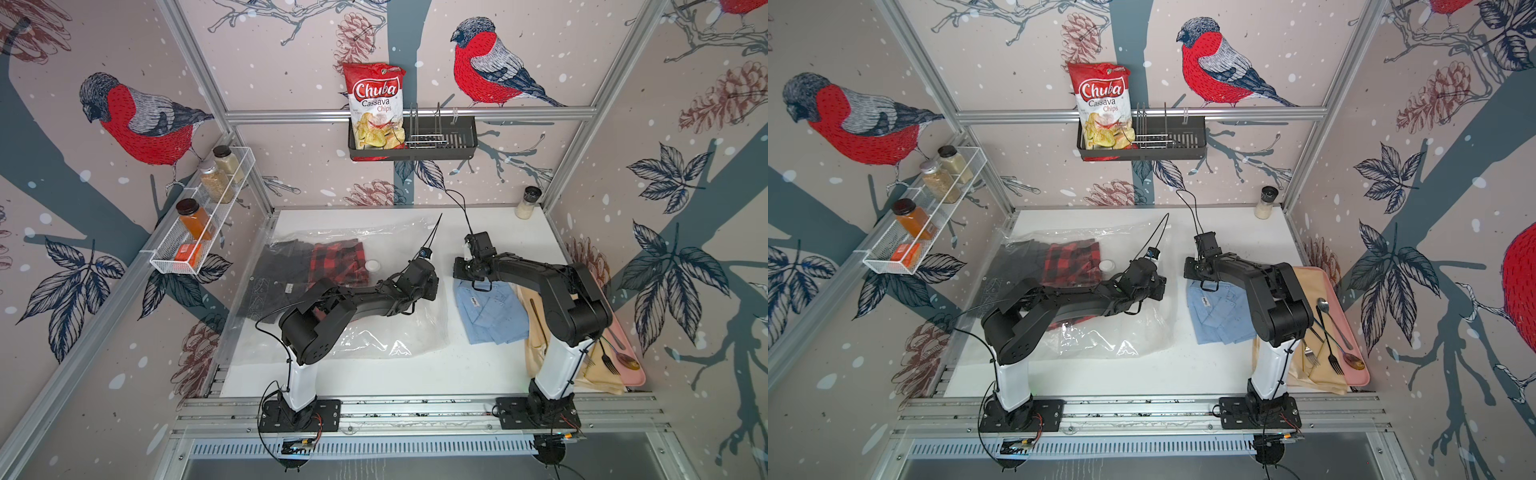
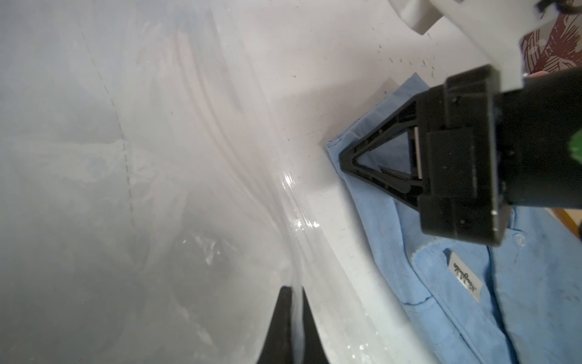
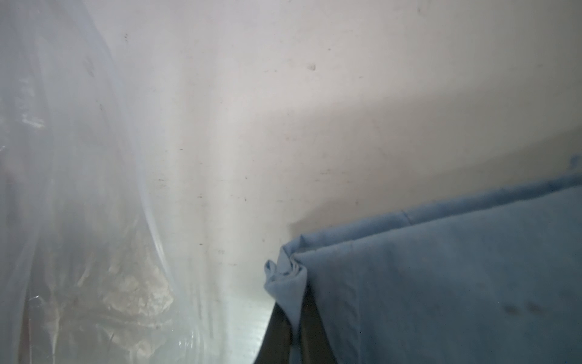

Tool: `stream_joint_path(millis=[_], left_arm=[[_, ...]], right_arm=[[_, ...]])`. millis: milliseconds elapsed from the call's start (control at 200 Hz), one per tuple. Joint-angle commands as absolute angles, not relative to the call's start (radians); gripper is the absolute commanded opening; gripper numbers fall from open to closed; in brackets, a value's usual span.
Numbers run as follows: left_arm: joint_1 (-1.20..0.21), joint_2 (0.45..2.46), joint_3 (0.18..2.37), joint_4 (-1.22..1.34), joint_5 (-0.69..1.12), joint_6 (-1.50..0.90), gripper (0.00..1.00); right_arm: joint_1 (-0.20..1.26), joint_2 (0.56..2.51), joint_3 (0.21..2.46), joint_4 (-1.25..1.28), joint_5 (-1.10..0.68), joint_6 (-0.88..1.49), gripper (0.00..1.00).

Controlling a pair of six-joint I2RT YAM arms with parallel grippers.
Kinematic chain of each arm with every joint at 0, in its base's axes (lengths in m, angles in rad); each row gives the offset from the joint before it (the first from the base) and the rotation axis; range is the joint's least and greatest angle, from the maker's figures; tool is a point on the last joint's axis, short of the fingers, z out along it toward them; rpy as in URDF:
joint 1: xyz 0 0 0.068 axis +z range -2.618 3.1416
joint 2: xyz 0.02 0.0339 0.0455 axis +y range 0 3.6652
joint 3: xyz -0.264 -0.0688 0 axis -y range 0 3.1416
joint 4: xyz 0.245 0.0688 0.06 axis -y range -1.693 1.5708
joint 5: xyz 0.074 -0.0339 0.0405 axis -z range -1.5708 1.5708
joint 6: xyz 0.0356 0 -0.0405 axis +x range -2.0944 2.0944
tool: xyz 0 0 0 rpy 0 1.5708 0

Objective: Place the folded shirt into the vacuum bag
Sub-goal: Pick up the shirt from the center of the board.

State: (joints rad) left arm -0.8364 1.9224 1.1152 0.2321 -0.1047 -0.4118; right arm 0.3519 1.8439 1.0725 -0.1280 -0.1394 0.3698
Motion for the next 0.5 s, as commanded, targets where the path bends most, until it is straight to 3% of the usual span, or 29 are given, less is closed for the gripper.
stream_joint_path(millis=[0, 490], left_arm=[[-0.841, 1.913, 1.13, 0.242, -0.077, -0.4, 0.0], [-0.866, 1.938, 1.198, 0.199, 0.042, -0.378, 0.0]], right_arm=[[0.344, 1.789, 1.038, -0.101, -0.168, 0.393, 0.0], [0.29, 1.569, 0.881, -0.023, -0.225, 0.429, 0.0]])
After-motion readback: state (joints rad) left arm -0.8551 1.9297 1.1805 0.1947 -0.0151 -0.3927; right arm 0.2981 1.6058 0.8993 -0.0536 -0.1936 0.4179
